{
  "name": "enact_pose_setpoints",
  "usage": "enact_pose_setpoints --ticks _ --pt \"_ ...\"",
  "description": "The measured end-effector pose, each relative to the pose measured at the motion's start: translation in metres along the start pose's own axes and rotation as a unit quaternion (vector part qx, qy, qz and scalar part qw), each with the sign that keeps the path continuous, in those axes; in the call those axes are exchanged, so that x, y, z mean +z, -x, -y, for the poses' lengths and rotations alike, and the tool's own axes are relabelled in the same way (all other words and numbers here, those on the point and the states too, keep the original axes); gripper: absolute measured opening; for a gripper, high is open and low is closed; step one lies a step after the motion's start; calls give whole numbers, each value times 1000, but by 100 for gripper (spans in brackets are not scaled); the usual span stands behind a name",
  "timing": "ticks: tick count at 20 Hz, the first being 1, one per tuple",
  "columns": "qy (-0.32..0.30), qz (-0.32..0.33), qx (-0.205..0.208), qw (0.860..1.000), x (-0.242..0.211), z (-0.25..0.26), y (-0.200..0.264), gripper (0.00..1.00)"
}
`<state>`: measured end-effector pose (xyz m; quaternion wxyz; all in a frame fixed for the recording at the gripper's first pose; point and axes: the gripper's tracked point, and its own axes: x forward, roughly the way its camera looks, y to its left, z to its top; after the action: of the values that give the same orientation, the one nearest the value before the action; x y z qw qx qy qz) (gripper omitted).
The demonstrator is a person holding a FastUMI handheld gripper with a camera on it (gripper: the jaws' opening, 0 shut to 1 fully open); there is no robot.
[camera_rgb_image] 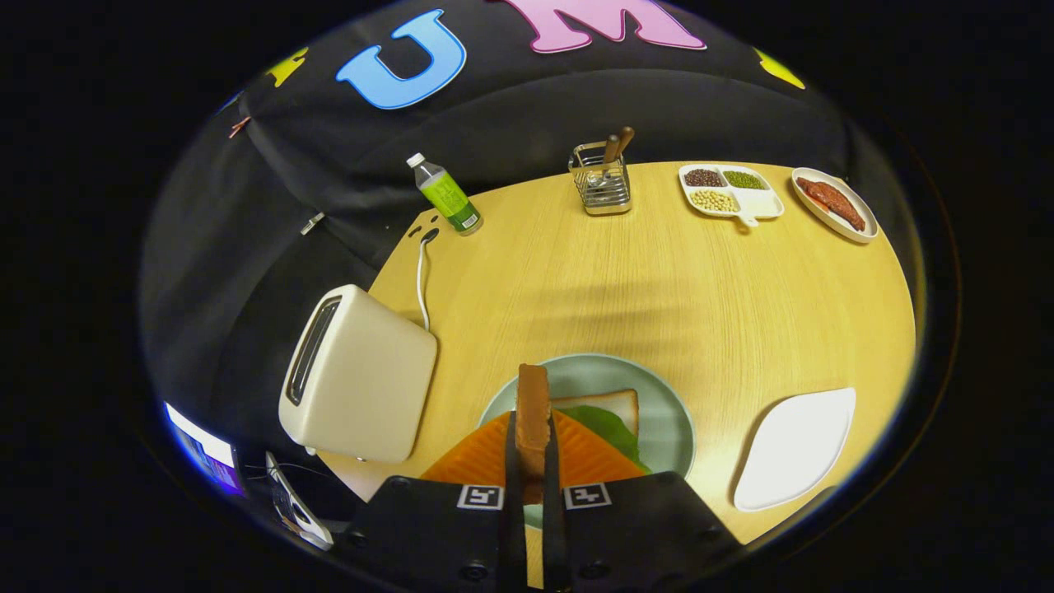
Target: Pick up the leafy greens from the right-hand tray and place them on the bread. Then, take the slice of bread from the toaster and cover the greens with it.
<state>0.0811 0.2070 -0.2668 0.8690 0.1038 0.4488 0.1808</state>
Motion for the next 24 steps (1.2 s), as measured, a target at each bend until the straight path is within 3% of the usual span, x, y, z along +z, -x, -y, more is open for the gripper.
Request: enact_pose_setpoints --ticks 3,5,6,7,10,11,13,16,24 --pt "15 -4 -32 999 -1 21 -3 17" --pt "25 -9 -60 998 -4 38 -2 27" --pt "31 -10 -68 997 -6 42 -2 39" --pt "37 -8 -78 996 -6 47 0 40" --pt "55 -7 -97 994 -11 53 6 70" --pt "56 -3 -96 994 -10 51 9 71" --pt "62 26 -105 992 1 49 20 89" --pt "70 84 -118 987 20 43 48 100" --pt "93 252 -146 952 75 28 158 99"
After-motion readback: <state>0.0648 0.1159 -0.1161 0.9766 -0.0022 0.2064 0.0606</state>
